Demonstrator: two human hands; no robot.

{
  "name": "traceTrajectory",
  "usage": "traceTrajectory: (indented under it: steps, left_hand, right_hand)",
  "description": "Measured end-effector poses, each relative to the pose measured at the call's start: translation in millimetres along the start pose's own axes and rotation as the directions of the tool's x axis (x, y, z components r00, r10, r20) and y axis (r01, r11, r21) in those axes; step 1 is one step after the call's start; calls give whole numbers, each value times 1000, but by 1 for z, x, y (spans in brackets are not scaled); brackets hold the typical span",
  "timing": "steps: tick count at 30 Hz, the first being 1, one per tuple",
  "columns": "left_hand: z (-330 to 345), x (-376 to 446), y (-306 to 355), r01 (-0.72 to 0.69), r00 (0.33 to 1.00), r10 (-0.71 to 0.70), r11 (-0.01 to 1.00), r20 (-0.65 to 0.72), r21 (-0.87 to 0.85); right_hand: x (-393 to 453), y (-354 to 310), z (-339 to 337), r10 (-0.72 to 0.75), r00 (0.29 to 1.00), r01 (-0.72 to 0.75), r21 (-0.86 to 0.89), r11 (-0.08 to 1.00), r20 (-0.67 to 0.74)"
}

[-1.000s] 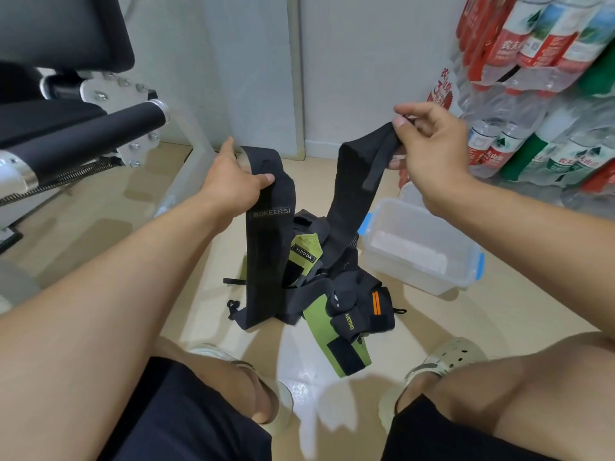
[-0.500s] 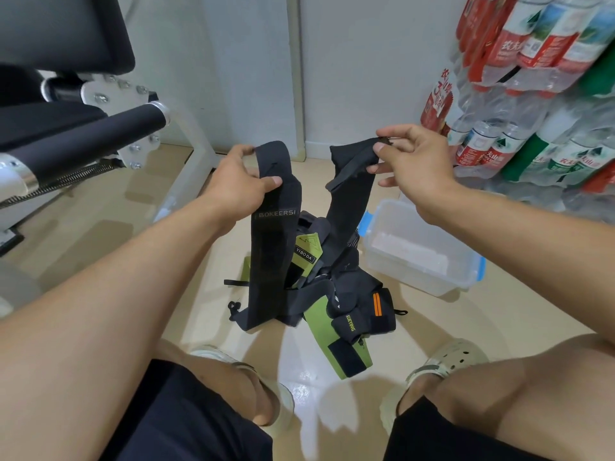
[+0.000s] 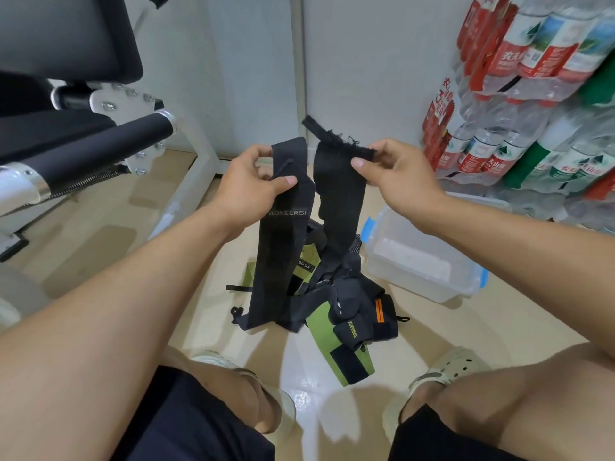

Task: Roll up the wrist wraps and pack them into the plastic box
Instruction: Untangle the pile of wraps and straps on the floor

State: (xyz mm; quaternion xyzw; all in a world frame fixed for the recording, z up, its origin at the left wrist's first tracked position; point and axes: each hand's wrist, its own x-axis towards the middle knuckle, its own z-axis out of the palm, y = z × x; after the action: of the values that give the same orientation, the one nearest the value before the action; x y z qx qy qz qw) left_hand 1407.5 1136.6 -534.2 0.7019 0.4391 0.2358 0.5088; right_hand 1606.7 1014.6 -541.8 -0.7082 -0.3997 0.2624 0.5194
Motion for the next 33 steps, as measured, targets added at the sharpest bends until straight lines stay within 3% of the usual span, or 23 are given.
traceTrajectory:
  steps: [2, 4, 6, 8, 9, 11, 13, 19, 26, 33]
  left_hand:
    - [2, 0, 0, -16, 1000, 16, 1000, 2, -10]
    - [4, 2, 0, -15, 1000, 15, 1000, 8, -19]
    - [4, 3, -2, 3, 1000, -3, 1000, 13, -17]
    - [2, 4, -4, 28, 1000, -28, 1000, 9, 2]
    - [2, 5, -7, 45, 999, -45, 999, 10, 19]
    - [1, 5, -11, 82, 996, -84, 995, 28, 47]
    - [-1, 6, -15, 124, 991, -127, 990, 49, 59]
    - [-4, 6, -22, 182, 982, -186, 980, 34, 80]
    - [-13, 8, -26, 210, 978, -210, 972, -15, 108]
    - [-36, 8, -41, 270, 961, -255, 951, -111, 151]
  right_hand:
    - [-1, 1, 4, 81, 994, -89, 128, 988, 67]
    - [0, 2, 7, 131, 989, -139, 143, 980, 63]
    - [4, 5, 5, 160, 986, -163, 83, 983, 41]
    - [6, 11, -2, 205, 964, -190, -100, 977, 167]
    - [4, 17, -5, 256, 920, -183, -252, 950, 296]
    - [-5, 32, -9, 407, 755, -84, -540, 837, 514]
    - [-13, 46, -8, 506, 652, 37, -690, 723, 565]
    - [1, 60, 12, 470, 732, 109, -766, 634, 493]
    - [24, 70, 61, 471, 698, 272, -808, 523, 540]
    - [54, 108, 130, 383, 772, 221, -780, 586, 507]
